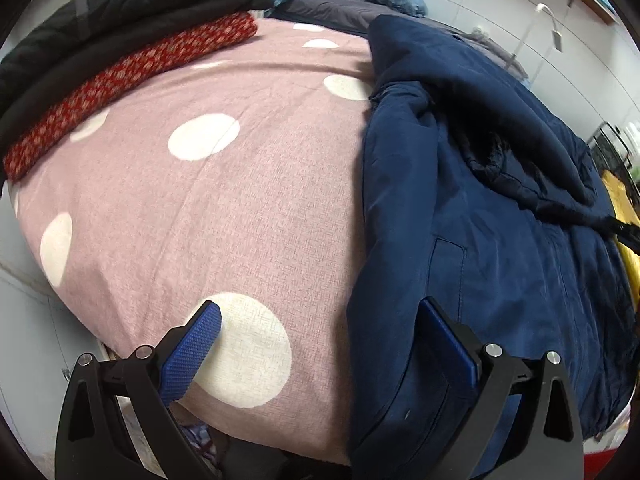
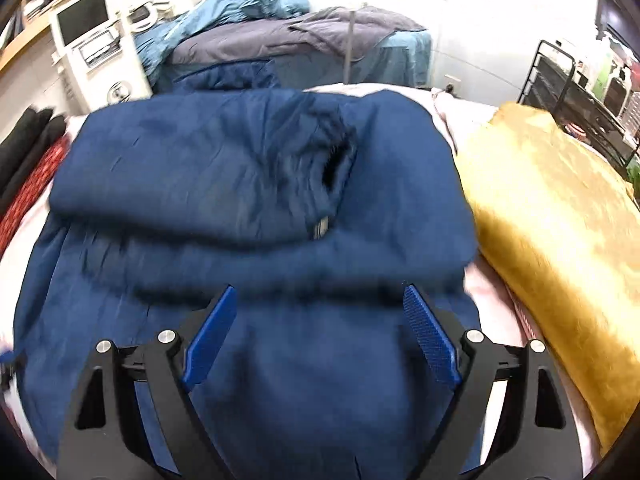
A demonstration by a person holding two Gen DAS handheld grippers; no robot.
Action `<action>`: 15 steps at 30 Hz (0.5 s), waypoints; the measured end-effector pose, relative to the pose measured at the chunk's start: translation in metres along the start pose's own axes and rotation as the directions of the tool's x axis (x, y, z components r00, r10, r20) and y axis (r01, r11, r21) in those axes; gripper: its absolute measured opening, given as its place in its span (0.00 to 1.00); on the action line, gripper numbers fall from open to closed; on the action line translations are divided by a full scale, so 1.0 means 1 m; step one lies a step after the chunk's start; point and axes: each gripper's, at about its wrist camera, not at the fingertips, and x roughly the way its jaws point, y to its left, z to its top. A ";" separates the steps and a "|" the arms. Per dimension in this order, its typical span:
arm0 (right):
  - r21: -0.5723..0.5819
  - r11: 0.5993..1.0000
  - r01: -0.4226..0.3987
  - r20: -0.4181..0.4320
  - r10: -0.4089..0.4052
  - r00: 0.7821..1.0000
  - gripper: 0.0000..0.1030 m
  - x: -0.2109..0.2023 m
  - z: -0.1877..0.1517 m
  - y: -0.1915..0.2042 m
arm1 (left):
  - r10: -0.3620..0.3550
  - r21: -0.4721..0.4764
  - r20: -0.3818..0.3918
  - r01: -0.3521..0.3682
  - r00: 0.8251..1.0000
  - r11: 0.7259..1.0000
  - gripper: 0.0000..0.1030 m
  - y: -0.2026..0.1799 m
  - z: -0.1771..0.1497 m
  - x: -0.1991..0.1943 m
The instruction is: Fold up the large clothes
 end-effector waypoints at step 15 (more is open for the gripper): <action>0.310 0.942 -0.125 -0.078 0.156 0.985 0.82 -0.056 -0.102 -0.105 | -0.213 0.053 0.033 0.211 0.977 0.976 0.94 0.014 0.014 -0.017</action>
